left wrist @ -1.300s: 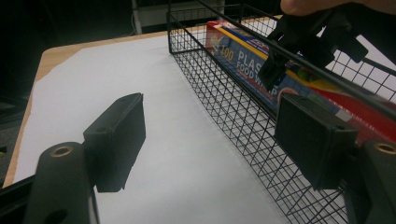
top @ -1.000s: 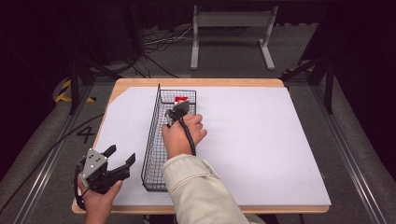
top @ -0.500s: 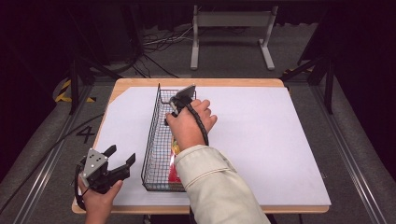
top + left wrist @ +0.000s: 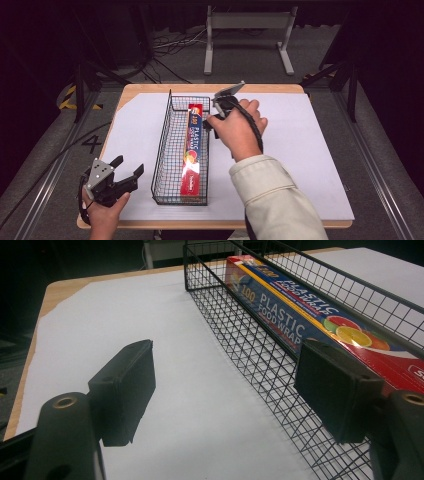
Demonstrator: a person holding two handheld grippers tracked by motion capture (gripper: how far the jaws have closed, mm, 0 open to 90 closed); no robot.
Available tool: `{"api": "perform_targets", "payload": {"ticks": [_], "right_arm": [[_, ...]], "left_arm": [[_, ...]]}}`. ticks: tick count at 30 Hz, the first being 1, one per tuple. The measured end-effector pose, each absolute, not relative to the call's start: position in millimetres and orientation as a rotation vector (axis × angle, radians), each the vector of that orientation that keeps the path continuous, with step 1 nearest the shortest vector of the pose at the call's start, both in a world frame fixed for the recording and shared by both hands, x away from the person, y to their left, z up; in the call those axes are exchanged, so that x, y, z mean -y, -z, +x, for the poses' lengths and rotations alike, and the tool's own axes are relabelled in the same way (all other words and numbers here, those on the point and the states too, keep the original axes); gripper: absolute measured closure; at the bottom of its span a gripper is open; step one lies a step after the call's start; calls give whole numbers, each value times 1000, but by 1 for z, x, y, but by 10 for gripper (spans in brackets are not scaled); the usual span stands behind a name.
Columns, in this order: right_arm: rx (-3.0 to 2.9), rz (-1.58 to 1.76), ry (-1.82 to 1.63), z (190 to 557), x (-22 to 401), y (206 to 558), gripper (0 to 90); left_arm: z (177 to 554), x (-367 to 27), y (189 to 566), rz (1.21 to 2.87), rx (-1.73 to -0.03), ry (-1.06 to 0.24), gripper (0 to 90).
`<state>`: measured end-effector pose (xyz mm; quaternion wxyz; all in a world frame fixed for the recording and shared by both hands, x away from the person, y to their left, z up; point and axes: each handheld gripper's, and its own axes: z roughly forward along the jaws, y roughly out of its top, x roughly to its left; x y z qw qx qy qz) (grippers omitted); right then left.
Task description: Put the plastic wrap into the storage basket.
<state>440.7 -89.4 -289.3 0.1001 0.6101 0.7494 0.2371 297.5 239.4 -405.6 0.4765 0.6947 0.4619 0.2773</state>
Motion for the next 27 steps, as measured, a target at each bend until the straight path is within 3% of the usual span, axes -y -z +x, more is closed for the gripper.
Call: {"api": "perform_targets", "payload": {"ticks": [10,27], "right_arm": [[-2227,1720,-756,427,160,293,309],[-2224,1457,-922,392,223,325,253]], "left_arm": [[299,-243,407,1699,-1135,-671,247],[303,-248,409,1695,-1131,-663,245]]}}
